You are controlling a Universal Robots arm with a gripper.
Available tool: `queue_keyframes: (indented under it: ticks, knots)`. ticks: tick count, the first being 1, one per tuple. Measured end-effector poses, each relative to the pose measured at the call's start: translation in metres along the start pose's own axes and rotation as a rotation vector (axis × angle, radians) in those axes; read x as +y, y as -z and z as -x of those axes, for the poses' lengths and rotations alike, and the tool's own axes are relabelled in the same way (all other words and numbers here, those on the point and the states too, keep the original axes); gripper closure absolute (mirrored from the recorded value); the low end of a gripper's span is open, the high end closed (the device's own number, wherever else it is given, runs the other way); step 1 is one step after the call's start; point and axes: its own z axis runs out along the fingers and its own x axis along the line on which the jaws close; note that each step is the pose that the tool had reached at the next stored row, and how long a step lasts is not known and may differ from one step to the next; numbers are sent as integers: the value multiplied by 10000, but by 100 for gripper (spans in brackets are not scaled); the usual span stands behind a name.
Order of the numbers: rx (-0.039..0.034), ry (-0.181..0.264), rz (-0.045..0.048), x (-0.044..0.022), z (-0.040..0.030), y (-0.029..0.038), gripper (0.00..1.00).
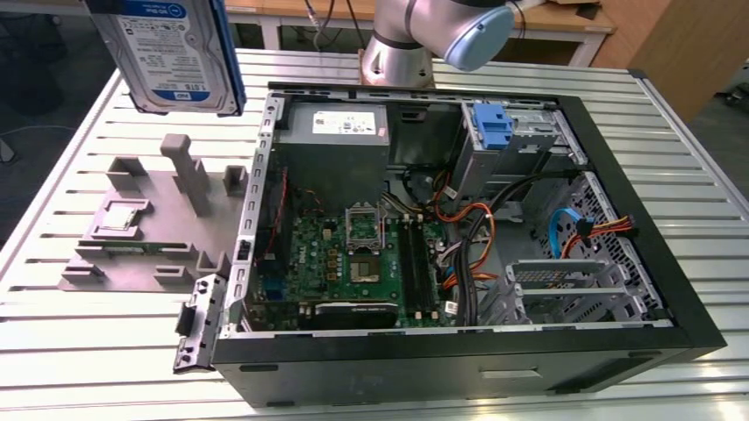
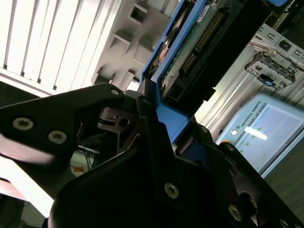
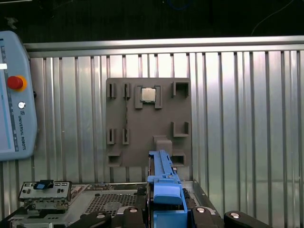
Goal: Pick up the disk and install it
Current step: 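Pick up the disk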
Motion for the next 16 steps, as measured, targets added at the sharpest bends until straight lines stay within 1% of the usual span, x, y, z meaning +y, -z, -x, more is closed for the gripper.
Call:
queue_keyframes:
  ticks: [10,13,16]
  knots:
    - [1,1,0,-7,0,0,63]
    - [1,1,2,-30,1,0,63]
    - [1,1,1,-68,3,-2,63]
